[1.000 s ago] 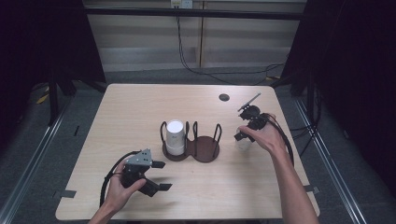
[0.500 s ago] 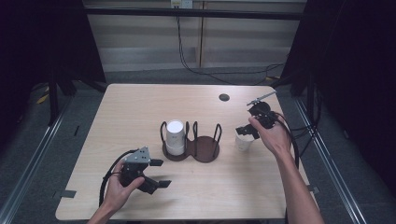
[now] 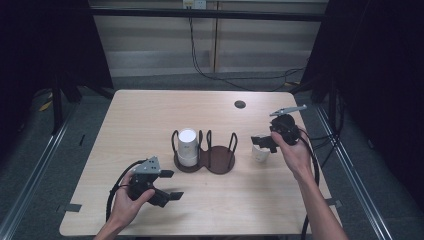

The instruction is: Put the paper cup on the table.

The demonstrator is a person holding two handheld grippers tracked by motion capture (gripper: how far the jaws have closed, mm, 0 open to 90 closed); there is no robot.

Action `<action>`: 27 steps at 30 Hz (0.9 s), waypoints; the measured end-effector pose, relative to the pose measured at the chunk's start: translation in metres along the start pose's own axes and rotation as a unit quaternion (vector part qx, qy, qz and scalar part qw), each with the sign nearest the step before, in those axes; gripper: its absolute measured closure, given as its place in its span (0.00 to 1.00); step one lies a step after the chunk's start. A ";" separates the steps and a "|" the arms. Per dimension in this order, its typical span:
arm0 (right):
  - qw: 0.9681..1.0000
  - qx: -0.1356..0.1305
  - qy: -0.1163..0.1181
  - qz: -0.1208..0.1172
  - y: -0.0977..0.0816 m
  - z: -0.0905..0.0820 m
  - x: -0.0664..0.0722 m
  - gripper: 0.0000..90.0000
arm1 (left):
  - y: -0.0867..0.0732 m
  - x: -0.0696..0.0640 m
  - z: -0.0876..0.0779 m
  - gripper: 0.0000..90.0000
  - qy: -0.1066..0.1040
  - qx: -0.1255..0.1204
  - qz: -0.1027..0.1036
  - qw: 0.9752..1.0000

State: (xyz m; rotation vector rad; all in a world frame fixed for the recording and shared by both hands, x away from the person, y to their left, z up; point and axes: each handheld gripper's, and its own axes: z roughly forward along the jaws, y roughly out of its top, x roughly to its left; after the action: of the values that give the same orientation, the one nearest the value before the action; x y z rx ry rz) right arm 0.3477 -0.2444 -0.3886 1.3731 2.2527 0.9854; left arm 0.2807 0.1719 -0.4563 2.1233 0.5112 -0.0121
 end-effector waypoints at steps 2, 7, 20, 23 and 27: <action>1.000 -0.003 0.008 -0.001 -0.004 0.000 0.003 0.16 | 0.000 0.001 -0.001 0.19 0.001 0.002 0.001 1.000; 1.000 -0.028 0.010 0.002 -0.017 -0.004 0.013 0.16 | 0.000 0.003 -0.002 0.19 0.007 -0.001 -0.004 1.000; 0.995 -0.094 0.017 0.009 -0.055 -0.008 0.042 0.16 | 0.004 -0.004 0.000 0.18 0.006 -0.001 0.011 1.000; 0.994 -0.107 0.026 0.011 -0.064 -0.009 0.051 0.16 | 0.001 -0.004 0.001 0.18 0.008 -0.002 0.004 1.000; 0.994 -0.106 0.037 -0.001 -0.076 -0.008 0.065 0.16 | -0.003 -0.002 0.001 0.18 0.016 -0.007 -0.009 1.000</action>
State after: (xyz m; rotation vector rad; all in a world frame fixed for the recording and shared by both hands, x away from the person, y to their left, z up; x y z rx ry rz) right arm 0.2623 -0.2133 -0.4316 1.2612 2.1275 1.2528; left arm 0.2777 0.1714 -0.4588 2.1084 0.5484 0.0136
